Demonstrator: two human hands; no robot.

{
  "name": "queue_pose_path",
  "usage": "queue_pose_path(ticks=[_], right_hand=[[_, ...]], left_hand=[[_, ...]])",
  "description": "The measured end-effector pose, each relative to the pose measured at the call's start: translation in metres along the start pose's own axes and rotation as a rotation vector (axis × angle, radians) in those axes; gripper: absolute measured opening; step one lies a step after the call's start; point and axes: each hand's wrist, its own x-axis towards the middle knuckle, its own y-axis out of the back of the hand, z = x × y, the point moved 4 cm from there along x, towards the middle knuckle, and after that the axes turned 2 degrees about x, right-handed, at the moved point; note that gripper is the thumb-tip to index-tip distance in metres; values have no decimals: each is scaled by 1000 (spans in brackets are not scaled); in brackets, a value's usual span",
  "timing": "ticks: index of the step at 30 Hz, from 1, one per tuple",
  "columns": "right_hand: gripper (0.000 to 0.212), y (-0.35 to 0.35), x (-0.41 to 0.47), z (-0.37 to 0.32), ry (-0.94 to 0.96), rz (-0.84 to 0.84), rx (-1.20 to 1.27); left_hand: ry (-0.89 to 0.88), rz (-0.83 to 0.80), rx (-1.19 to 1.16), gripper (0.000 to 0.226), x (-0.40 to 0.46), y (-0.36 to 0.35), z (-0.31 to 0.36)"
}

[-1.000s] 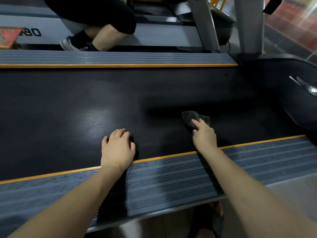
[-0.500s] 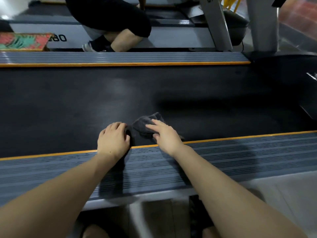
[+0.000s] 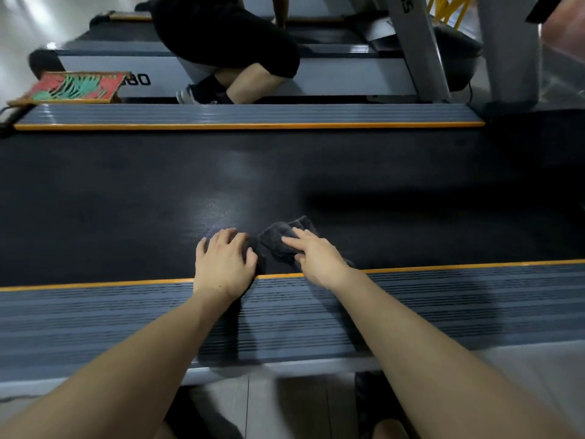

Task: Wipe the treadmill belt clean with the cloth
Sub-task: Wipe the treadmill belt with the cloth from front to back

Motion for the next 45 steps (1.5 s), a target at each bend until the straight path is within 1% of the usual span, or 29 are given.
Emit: queue_pose_path(ticks=[4, 7, 10, 12, 16, 20, 23, 26, 32, 38, 42, 45], right_hand=[[51, 2, 4, 2, -13, -13, 15], [50, 1, 11, 5, -28, -13, 67], [48, 0, 20, 8, -34, 90, 157], [47, -2, 32, 4, -6, 162, 183], [45, -4, 80, -8, -1, 286, 198], [43, -10, 129, -18, -21, 350, 193], [42, -10, 151, -23, -6, 416, 197], [41, -4, 173, -24, -72, 449, 209], [42, 12, 213, -13, -164, 502, 170], [43, 36, 266, 5, -264, 572, 45], [38, 60, 307, 18, -272, 643, 0], [38, 77, 339, 32, -286, 616, -30]], left_hand=[[13, 0, -11, 33, 0, 4, 2], [13, -36, -19, 35, 0, 3, 2], [39, -63, -49, 36, 3, -2, -3], [53, -49, -68, 35, 14, -4, -12], [-61, -27, 27, 36, 62, -4, -45], [-113, -54, 33, 37, 111, -5, -79], [-146, -74, 26, 36, 138, -9, -87], [-154, -87, 16, 35, 164, -12, -89], [-207, -108, 26, 36, 216, -22, -89], [-194, -99, 22, 38, 284, -36, -103], [-209, -82, 53, 41, 326, -45, -118], [-207, -52, 41, 44, 349, -48, -132]])
